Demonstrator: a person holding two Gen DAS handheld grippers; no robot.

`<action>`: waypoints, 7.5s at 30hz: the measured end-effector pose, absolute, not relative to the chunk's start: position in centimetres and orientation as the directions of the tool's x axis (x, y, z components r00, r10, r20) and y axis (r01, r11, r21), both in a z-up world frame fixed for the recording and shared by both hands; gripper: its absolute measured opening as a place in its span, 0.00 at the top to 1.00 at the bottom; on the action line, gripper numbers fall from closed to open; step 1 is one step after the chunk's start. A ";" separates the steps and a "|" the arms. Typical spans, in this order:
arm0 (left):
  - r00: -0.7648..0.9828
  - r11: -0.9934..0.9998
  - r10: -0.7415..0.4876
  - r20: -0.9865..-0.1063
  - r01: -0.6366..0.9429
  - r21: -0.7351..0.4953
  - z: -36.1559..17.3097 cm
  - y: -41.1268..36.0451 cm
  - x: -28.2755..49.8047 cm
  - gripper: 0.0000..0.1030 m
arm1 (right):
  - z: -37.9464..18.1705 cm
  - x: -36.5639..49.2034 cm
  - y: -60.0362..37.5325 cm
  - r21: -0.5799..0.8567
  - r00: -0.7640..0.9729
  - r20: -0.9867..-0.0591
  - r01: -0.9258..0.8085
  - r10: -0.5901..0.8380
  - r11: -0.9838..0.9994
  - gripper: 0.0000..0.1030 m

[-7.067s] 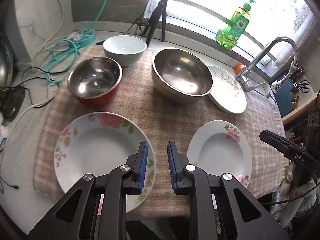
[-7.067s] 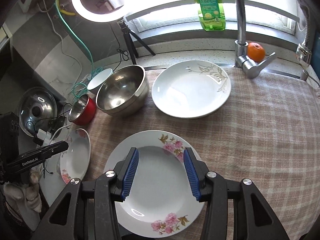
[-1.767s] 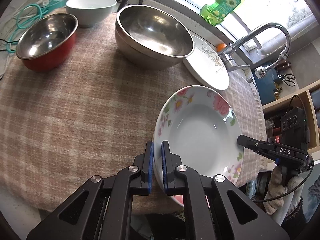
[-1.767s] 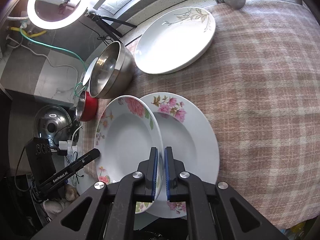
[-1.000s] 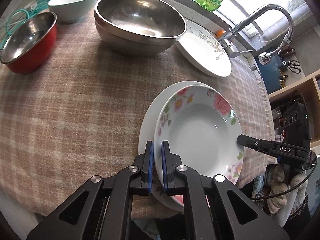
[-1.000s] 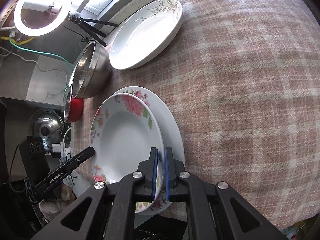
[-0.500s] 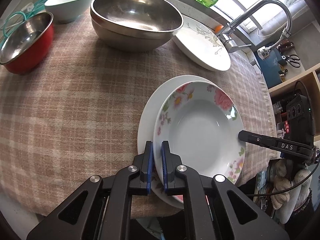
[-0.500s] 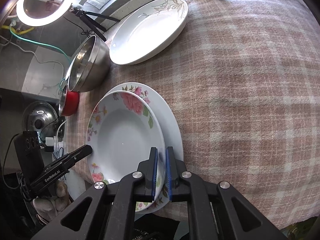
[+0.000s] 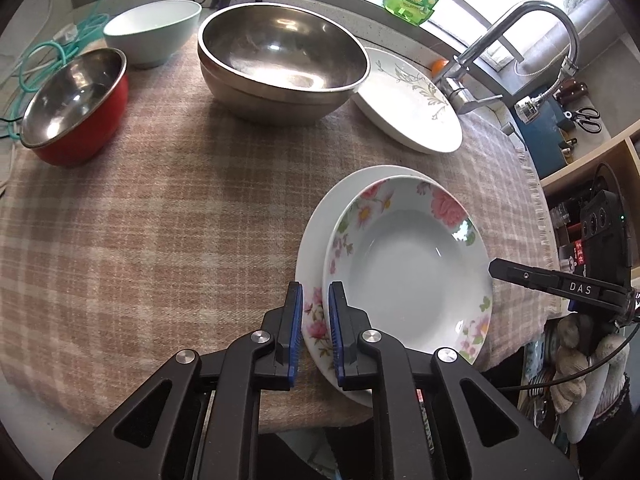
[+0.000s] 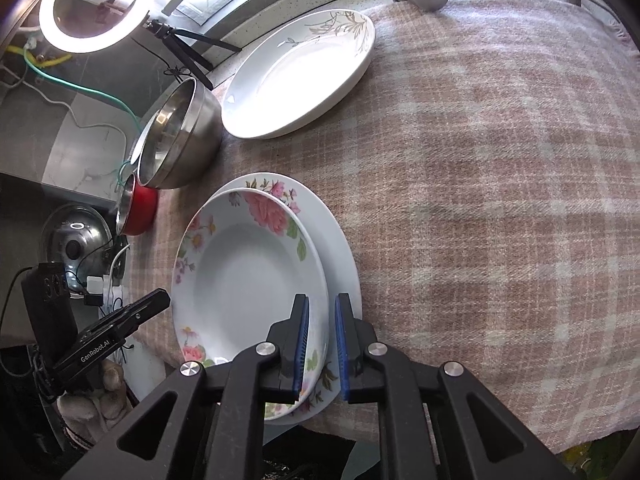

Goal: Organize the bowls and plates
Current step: 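Open the right gripper to release the stacked plates and withdraw, then move the right gripper toward the white gold-leaf plate, then close the right gripper on the rim of the white gold-leaf plate, then lift the gold-leaf plate and carry it over the pink-flower plate stack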

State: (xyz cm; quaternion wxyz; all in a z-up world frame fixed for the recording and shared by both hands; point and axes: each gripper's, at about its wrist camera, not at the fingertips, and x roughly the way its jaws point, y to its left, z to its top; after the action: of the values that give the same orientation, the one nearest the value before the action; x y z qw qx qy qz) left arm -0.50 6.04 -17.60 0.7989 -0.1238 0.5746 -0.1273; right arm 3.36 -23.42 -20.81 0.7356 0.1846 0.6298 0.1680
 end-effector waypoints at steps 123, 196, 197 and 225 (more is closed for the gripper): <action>0.379 0.742 -0.212 -0.901 -0.537 -0.401 -21.4 -4.9 12.6 0.89 | -22.3 34.1 -13.7 0.168 -0.069 -0.980 -0.796 0.189 0.581 0.90; 0.410 0.818 -0.291 -0.864 -0.362 -0.448 -16.5 3.0 -3.1 0.89 | -17.1 14.7 -14.4 0.190 -0.007 -0.971 -0.636 0.241 0.748 0.90; 0.406 0.820 -0.294 -0.865 -0.358 -0.446 -16.6 3.0 -3.3 0.89 | -17.3 14.4 -14.5 0.191 -0.009 -0.971 -0.631 0.239 0.752 0.90; 0.323 0.880 -0.307 -0.895 -0.261 -0.396 -18.5 4.5 -5.1 0.89 | -20.1 8.8 -15.6 0.220 -0.031 -0.970 -0.540 0.241 0.813 0.91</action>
State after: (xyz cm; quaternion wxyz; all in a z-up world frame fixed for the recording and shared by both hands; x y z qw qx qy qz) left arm -5.09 4.51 -18.55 0.7759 -0.2441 0.5816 -0.0147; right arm 8.75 -15.59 -20.05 0.6867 -0.1131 0.6594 0.2843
